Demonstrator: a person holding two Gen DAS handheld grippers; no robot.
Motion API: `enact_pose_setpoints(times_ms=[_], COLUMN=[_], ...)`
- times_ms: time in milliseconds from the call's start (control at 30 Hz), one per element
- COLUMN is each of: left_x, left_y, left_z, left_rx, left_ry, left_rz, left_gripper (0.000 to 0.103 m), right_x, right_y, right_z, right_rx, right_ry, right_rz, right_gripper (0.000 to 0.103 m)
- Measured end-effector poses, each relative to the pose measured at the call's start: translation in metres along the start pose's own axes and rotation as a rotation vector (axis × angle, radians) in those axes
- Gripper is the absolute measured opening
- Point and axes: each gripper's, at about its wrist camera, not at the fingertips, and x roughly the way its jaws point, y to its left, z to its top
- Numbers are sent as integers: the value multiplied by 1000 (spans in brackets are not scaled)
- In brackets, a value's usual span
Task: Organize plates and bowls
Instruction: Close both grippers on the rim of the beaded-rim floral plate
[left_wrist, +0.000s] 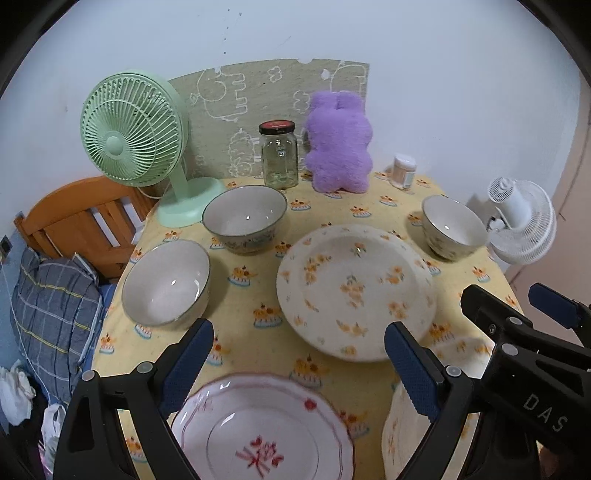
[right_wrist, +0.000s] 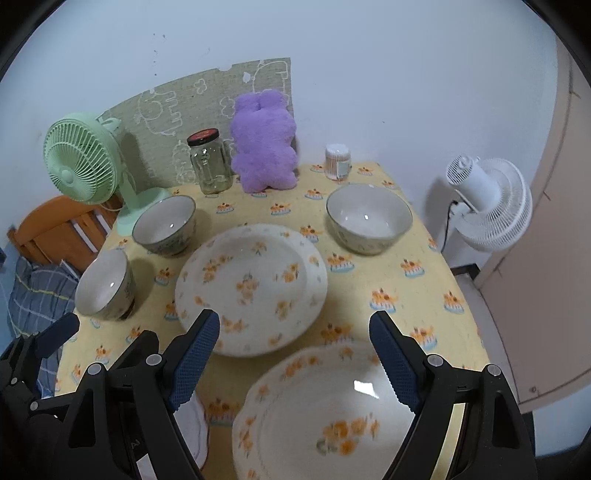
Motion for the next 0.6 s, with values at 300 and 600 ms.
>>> enact_pose_setpoints(times_ms=[300, 600], left_x=[61, 125], left_y=[-7, -16], left_z=[26, 31], left_rx=[-49, -41], left_ry=[49, 120], left_rz=[59, 97], left_gripper=[91, 86], right_x=[67, 138], right_y=[-10, -13], right_z=[32, 36], right_rx=[21, 41], right_ry=[39, 136], right_rz=[22, 23], right_gripper=[85, 78])
